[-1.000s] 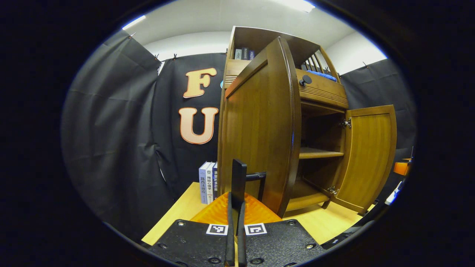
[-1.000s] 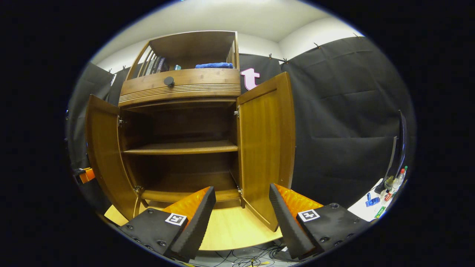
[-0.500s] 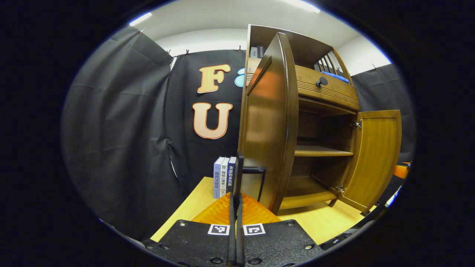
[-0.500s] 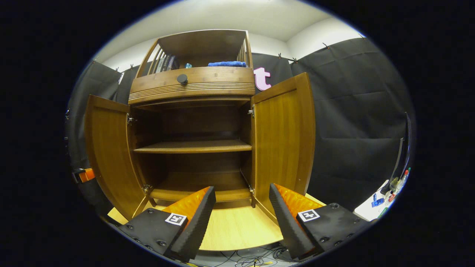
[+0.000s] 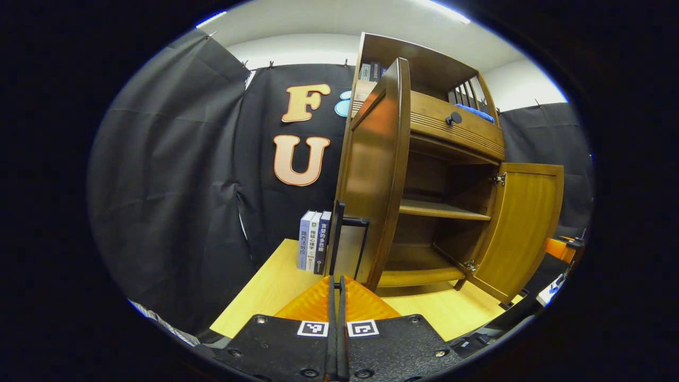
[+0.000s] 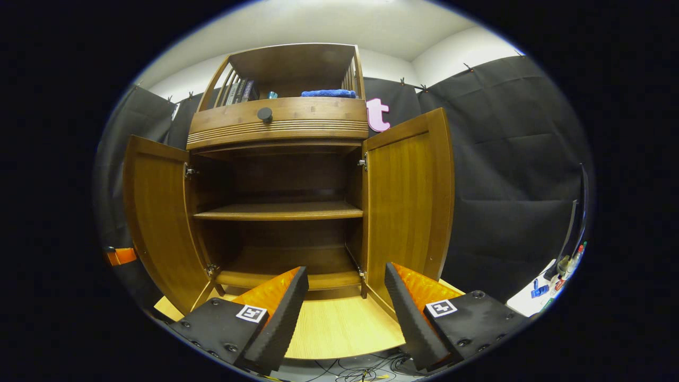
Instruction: Open the right door of the double-door shoe cabinet with the right hand, and open the left door with the left hand.
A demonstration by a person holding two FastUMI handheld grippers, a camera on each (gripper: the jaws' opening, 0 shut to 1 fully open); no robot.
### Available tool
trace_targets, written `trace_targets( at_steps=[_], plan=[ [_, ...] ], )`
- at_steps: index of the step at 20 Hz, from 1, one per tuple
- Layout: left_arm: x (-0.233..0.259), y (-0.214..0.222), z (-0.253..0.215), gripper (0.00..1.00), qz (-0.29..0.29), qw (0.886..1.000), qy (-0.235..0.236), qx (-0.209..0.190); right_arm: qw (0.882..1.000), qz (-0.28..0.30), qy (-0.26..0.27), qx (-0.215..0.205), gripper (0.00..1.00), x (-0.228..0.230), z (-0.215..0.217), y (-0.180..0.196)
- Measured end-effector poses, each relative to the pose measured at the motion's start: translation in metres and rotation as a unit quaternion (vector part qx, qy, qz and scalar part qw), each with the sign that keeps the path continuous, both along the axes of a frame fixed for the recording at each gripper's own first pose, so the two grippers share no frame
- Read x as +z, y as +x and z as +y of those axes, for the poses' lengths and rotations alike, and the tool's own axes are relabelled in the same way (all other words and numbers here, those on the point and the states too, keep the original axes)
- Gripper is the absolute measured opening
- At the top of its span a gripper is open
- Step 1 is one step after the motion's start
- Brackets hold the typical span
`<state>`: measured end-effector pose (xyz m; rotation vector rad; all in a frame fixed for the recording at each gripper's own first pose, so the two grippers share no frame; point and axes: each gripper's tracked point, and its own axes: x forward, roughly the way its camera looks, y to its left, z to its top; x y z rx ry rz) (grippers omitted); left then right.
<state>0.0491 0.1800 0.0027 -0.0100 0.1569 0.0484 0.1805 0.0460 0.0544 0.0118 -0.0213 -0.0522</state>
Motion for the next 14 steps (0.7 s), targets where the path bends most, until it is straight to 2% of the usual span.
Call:
trace_targets(
  at_steps=[1, 7, 14],
  plan=[
    [0.001, -0.002, -0.002, 0.00, 0.002, 1.000, -0.001, -0.001, 1.000, 0.000, 0.000, 0.000, 0.84, 0.001, 0.000, 0.000],
    [0.021, -0.017, -0.033, 0.00, 0.000, 1.000, -0.014, -0.012, 1.000, -0.003, -0.002, -0.002, 0.84, 0.003, -0.003, 0.000],
    [0.059, -0.025, -0.084, 0.00, -0.030, 0.999, -0.012, -0.042, 1.000, -0.009, 0.005, -0.014, 0.84, 0.008, -0.007, 0.001]
  ],
)
